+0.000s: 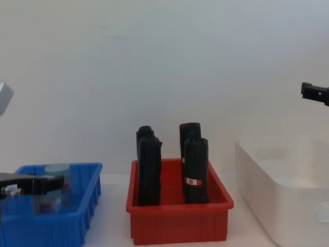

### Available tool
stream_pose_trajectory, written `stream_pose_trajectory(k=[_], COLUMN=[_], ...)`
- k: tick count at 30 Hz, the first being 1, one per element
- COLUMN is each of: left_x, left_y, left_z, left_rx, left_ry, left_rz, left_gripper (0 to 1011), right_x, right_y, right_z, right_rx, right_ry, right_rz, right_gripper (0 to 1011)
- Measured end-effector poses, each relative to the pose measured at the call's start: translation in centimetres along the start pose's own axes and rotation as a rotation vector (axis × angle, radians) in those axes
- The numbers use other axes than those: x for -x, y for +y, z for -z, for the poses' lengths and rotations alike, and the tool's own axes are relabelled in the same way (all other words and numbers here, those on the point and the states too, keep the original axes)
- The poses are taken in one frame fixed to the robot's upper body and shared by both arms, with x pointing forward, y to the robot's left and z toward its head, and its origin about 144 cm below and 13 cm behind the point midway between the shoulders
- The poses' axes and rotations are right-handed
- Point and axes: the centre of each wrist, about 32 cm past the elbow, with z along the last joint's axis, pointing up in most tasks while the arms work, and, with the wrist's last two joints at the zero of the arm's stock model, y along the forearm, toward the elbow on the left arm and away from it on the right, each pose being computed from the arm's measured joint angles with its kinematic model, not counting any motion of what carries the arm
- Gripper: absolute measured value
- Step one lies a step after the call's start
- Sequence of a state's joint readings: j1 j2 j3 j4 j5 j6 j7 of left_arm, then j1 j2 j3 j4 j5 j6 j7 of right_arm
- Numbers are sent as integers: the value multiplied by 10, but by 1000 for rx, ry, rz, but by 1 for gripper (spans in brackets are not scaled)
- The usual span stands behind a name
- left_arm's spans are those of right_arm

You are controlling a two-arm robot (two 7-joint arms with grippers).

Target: Pick the cotton swabs from the blue box and place them into the white box.

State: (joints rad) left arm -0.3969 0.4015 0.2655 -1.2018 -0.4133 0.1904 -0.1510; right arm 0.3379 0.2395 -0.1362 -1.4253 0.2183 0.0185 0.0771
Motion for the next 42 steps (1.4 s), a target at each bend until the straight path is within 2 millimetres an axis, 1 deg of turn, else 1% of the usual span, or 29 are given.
stream_pose_trajectory(k=[4,5,8,9,12,13,17,20,22,31,42], left_x=[1,1,2,2,5,5,7,8,9,13,18], left_y=[5,5,9,9,15,15,22,24,27,34,34], left_z=[-10,-10,-21,-21,-34,-34,-50,-55,-63,-86,-104], left_rx=[29,29,57,57,89,89,121,131,146,176,192], left_ry=[-16,-16,-38,-38,-65,-65,-98,-108,-126,-166,-190], left_rz=[7,7,15,15,35,35,72,88,118,232,391], left_gripper=[659,659,660,660,659,660,660,660,660,659,659], right_x=[0,0,0,0,0,0,0,0,0,0,0], right_y=[0,0,0,0,0,0,0,0,0,0,0], right_z=[0,0,0,0,0,0,0,0,0,0,0], right_rx=[0,0,0,0,0,0,0,0,0,0,0], right_ry=[0,0,0,0,0,0,0,0,0,0,0], right_rz=[0,0,0,0,0,0,0,0,0,0,0], right_gripper=[1002,1002,1002,1002,1002,1002,1002,1002,1002,1002,1002])
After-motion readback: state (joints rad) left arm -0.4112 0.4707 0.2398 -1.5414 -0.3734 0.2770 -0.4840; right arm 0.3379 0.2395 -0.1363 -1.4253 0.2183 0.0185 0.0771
